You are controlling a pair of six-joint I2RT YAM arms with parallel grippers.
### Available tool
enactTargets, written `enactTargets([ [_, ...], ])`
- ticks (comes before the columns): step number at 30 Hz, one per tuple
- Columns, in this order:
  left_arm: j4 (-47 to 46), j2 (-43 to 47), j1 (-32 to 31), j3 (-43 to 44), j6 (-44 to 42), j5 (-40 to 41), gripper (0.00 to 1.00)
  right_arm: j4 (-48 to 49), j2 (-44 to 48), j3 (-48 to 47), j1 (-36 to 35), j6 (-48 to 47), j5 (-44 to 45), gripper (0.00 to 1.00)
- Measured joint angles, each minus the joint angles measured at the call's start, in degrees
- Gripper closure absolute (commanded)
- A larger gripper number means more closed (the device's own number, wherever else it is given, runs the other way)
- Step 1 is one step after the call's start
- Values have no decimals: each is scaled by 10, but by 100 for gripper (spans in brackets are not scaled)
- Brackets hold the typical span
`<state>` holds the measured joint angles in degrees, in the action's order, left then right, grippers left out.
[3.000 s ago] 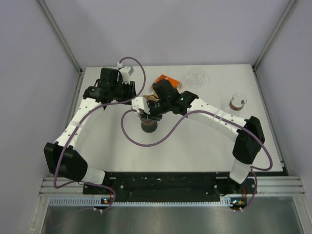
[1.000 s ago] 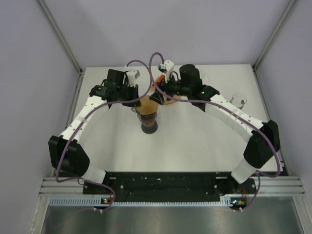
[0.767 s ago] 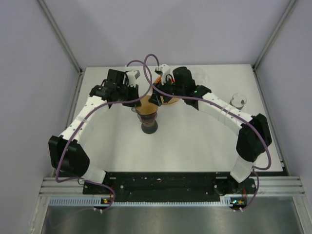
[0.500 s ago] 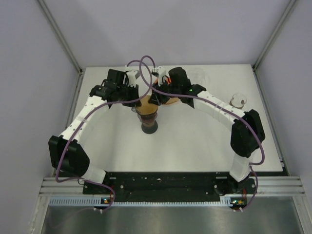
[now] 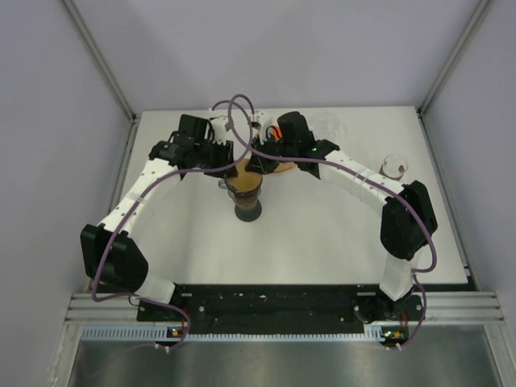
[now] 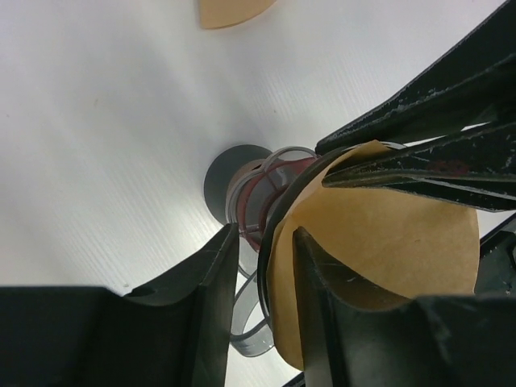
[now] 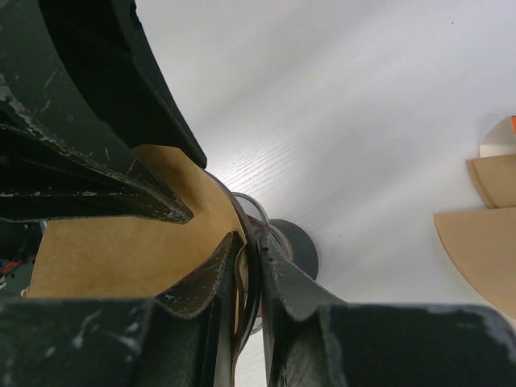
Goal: Place the coffee filter in the dripper
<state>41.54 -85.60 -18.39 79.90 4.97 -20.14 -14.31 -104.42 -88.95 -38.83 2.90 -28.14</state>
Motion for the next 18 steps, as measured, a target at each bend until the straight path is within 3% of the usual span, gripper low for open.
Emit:
enactTargets([
  [5,0,0,0,13,-3,-5,56,1,0,0,-1,-4,-4,86],
  [11,0,-4,0,27,-5,-15,71,2,0,0,-1,-5,-4,83],
  [15,0,-17,0,27,-6,-20,84,-1,0,0,-1,-8,-2,64],
  [18,0,-22,0,27,-6,-26,84,-4,0,0,-1,-7,5,55],
])
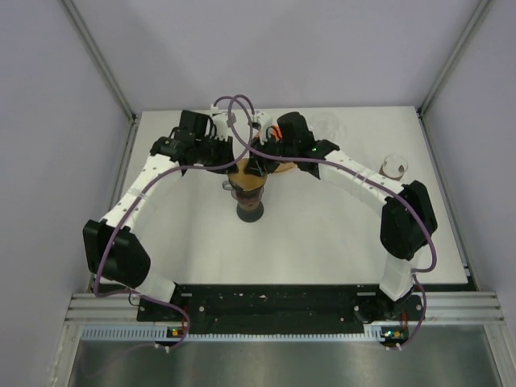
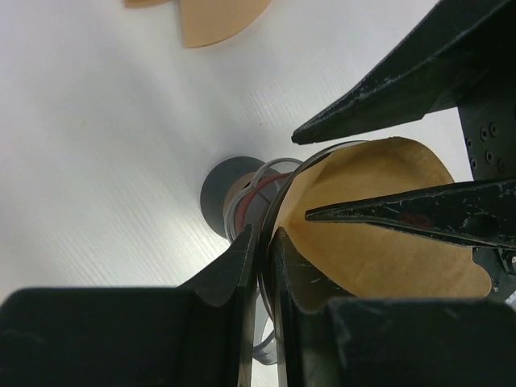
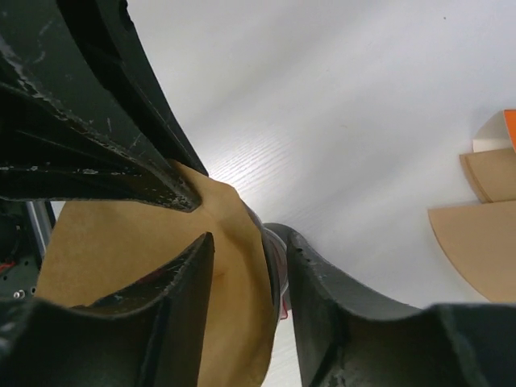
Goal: Place the coffee filter in the dripper
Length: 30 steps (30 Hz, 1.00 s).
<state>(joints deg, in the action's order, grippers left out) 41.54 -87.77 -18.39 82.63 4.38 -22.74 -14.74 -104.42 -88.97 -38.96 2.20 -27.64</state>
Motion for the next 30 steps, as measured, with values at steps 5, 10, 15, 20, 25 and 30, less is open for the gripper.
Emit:
enactTargets([
  [5,0,1,0,-1,-1,-2,84,-4,1,0,0,13,26,48],
  [10,-2,3,0,-3,-3,-2,84,-25,13,0,-3,25,70,46],
  [15,-4,8,-1,-8,-9,-1,83,-56,43,0,-11,35,112,46],
  [20,-5,12,-1,-10,-15,3,83,-89,53,-5,-31,44,155,50],
  [25,-7,12,-2,-14,-16,7,83,-134,50,-14,-40,60,186,70],
  [30,-10,16,-2,-17,-16,8,83,-159,40,-41,-41,75,200,95],
])
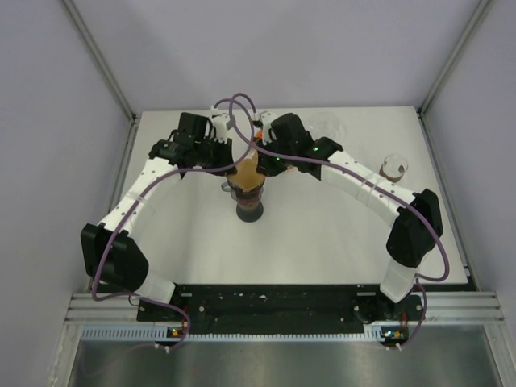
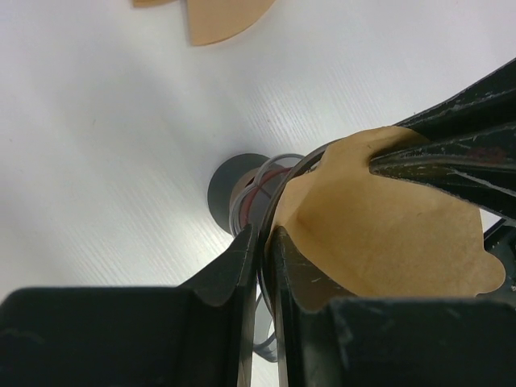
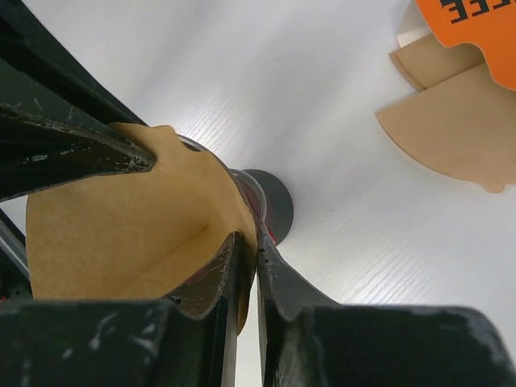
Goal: Place the coffee filter in the dripper
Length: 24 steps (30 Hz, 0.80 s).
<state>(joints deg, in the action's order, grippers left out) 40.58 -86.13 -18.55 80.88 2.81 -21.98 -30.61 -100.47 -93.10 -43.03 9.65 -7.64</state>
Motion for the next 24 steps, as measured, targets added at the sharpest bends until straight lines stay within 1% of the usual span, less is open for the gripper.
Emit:
enactTargets([
  [2,2,2,0,0,0,2,83,-5,-3,-8,-1,5,5,99],
  [4,2,2,0,0,0,2,83,-8,-5,-12,-1,10,8,99],
  [5,2,2,0,0,0,2,83,-10,-6,-14,-1,12,9,96],
  [8,2,2,0,0,0,3,83,-19,-11,-24,-1,17,10,71],
  [9,1,2,0,-1,0,4,83,-21,-12,-26,-1,19,9,64],
  [11,0,2,0,-1,-1,4,83,-24,-13,-27,-3,21,6,58],
  [13,0,2,0,-1,-1,3,83,-30,-13,-27,-5,24,4,56],
  [15,0,2,0,-1,-1,4,83,-34,-13,-27,-6,26,4,56],
  [16,0,2,0,-1,-2,4,83,-36,-13,-27,-6,29,3,58],
  [18,0,2,0,-1,-2,4,83,-37,-13,-27,-6,32,2,67],
  [19,-1,2,0,-1,-2,4,83,-37,-13,-27,-6,34,0,74],
  [21,-1,2,0,-1,-3,4,83,-38,-13,-27,-6,36,-2,85],
  [22,0,2,0,-1,-4,4,83,-39,-13,-27,-6,36,-1,88],
  [24,2,2,0,-1,-5,4,83,-42,-14,-27,-5,39,1,87],
])
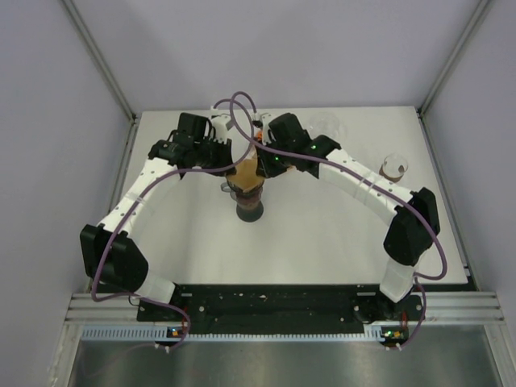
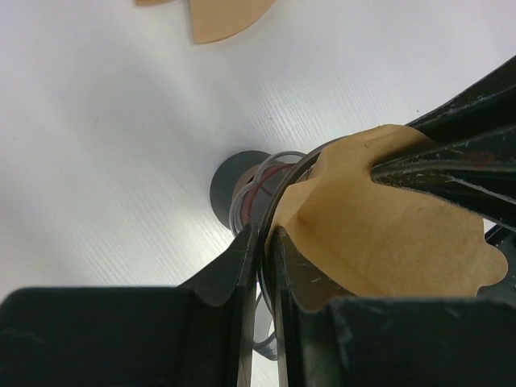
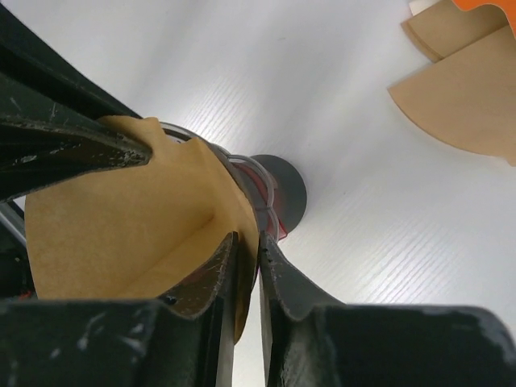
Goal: Place the coffee filter in the dripper
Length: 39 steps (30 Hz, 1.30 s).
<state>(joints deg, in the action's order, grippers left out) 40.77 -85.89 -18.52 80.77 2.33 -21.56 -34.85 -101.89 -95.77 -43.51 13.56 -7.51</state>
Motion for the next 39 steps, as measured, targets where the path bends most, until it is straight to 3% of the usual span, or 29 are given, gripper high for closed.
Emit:
enactTargets([
  [8,-1,3,0,-1,-2,0,83,-6,-3,0,-1,-5,-25,46],
  [12,-2,3,0,-3,-5,0,83,-12,-3,-10,4,-27,-37,31],
  [20,-6,5,-2,-3,-10,-1,83,21,74,3,11,-149,-54,30],
  [23,-7,7,-5,-3,-11,-1,83,85,165,88,10,-224,-99,40],
  [29,-6,7,-4,-5,-10,0,83,198,289,246,10,-373,-247,40],
  [34,-6,7,-4,-5,-10,0,83,217,266,267,7,-464,-322,40],
  [39,-6,7,-4,-5,-10,0,83,176,188,218,-6,-534,-329,39],
])
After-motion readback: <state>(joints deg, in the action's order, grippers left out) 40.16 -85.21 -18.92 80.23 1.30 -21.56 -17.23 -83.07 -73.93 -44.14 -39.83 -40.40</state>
